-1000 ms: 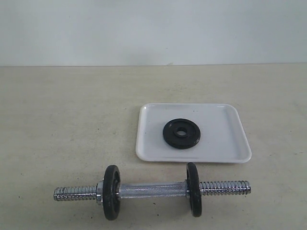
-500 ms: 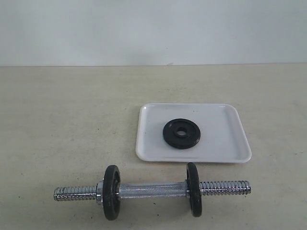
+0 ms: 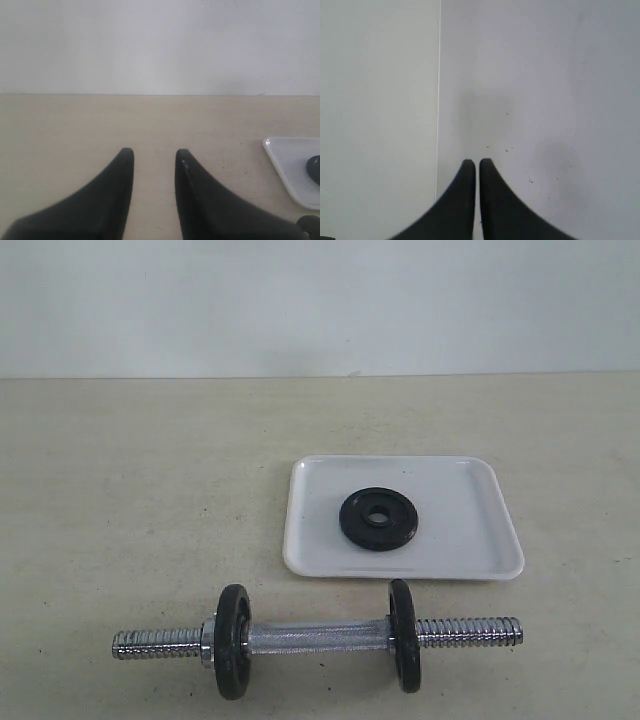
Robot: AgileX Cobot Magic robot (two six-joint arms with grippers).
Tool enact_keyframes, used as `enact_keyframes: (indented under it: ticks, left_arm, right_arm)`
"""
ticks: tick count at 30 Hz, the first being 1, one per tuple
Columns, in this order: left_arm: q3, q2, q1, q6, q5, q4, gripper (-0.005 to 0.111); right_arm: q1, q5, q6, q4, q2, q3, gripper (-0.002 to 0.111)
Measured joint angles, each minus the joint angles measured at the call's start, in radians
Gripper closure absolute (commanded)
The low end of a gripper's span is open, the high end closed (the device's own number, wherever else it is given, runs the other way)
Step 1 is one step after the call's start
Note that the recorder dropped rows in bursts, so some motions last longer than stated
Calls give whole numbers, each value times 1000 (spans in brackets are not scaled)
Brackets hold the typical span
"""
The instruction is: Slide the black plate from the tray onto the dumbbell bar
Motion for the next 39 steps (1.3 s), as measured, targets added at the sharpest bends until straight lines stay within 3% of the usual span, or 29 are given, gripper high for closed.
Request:
enact_keyframes:
  ticks: [9,12,19,23,27,30,31,32,39]
  left_arm:
    - [0,0,0,0,0,0,80]
    - [0,0,0,0,0,0,80]
    - [0,0,0,0,0,0,80]
    - [0,0,0,0,0,0,80]
    - [0,0,0,0,0,0,80]
    - [0,0,0,0,0,0,80]
    - [0,0,0,0,0,0,80]
    - [0,0,0,0,0,0,80]
    - [0,0,0,0,0,0,80]
  right_arm:
    - [0,71,-35,0,1,0,107]
    - [0,118,-224,0,12,0,107]
    - [22,417,-999,-5,109,0,107]
    - [50,736,-1063,56,174,0,107]
    - [60,1163,-1074,403,197,0,107]
    - [60,1428,-1218,691,203,0,107]
    - [60,1487,-1299,798,205,0,107]
    - [60,1564,-1482,1031,215,0,107]
    - [60,1683,-2274,2002,217,0,107]
